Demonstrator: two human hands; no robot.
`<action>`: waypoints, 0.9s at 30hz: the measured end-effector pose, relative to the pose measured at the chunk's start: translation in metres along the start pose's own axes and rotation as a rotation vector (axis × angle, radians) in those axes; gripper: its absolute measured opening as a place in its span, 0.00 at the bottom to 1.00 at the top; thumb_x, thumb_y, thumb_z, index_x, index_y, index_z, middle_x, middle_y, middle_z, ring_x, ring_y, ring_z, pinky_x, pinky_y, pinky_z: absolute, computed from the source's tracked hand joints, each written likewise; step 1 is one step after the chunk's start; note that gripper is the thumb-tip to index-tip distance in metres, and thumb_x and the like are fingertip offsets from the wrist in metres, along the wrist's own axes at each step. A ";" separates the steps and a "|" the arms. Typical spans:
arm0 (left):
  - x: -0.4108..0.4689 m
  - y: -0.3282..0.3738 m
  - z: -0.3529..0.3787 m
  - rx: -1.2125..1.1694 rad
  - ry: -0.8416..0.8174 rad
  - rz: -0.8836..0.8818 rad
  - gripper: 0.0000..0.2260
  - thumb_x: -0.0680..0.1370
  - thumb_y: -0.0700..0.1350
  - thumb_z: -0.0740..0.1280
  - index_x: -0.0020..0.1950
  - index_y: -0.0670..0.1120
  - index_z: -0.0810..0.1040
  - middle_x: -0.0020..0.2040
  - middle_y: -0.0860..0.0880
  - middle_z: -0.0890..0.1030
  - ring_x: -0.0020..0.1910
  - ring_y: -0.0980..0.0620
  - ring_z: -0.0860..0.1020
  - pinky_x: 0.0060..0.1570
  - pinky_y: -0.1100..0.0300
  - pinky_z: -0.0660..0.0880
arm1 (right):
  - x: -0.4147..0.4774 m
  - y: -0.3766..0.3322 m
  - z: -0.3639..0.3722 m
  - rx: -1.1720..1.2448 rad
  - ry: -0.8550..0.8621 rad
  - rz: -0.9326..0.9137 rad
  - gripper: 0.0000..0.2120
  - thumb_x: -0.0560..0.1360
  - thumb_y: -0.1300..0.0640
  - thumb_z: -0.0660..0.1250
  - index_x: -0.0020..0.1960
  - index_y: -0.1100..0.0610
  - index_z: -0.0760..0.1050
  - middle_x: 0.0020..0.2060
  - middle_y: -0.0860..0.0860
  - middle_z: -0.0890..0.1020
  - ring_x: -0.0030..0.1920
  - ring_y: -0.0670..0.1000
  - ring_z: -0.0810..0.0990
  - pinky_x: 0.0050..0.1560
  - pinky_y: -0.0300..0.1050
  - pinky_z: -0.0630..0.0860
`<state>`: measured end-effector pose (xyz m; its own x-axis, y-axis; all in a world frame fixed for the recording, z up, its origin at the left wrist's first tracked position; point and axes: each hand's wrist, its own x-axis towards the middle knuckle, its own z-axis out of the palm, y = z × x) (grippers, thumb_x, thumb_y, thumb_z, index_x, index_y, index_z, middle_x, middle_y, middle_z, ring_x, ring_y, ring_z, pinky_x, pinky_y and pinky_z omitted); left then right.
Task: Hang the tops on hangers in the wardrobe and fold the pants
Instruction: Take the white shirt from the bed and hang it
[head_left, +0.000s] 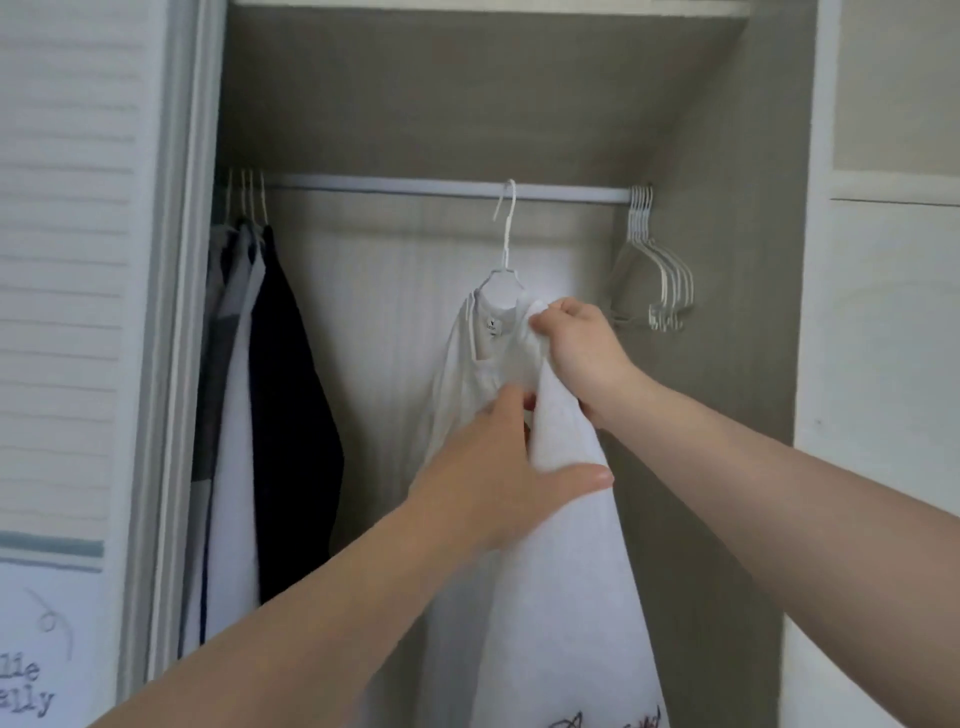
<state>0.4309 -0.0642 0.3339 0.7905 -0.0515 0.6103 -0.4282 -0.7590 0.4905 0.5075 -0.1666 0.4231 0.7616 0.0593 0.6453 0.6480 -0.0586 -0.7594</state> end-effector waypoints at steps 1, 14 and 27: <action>0.010 -0.004 0.001 0.065 0.025 -0.003 0.29 0.70 0.69 0.69 0.65 0.61 0.62 0.57 0.60 0.75 0.53 0.55 0.78 0.53 0.50 0.79 | 0.016 -0.001 0.008 -0.009 -0.001 -0.017 0.11 0.78 0.59 0.63 0.37 0.53 0.67 0.29 0.50 0.69 0.31 0.50 0.70 0.35 0.42 0.66; 0.149 -0.083 -0.084 0.523 0.298 -0.026 0.07 0.79 0.38 0.59 0.53 0.50 0.66 0.44 0.50 0.69 0.43 0.43 0.71 0.42 0.53 0.68 | 0.204 -0.020 0.067 -0.056 0.027 -0.094 0.12 0.78 0.60 0.59 0.36 0.52 0.62 0.30 0.51 0.65 0.29 0.51 0.63 0.22 0.33 0.57; 0.194 -0.135 -0.108 0.720 0.287 -0.109 0.07 0.78 0.37 0.59 0.51 0.47 0.65 0.43 0.49 0.68 0.50 0.37 0.76 0.43 0.50 0.69 | 0.267 0.026 0.134 0.064 -0.107 0.060 0.05 0.78 0.63 0.61 0.43 0.60 0.71 0.34 0.57 0.74 0.32 0.55 0.74 0.33 0.42 0.71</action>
<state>0.5944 0.0986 0.4532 0.6258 0.1429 0.7668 0.1125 -0.9893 0.0925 0.7265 -0.0183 0.5646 0.7915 0.1639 0.5887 0.5970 -0.0016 -0.8022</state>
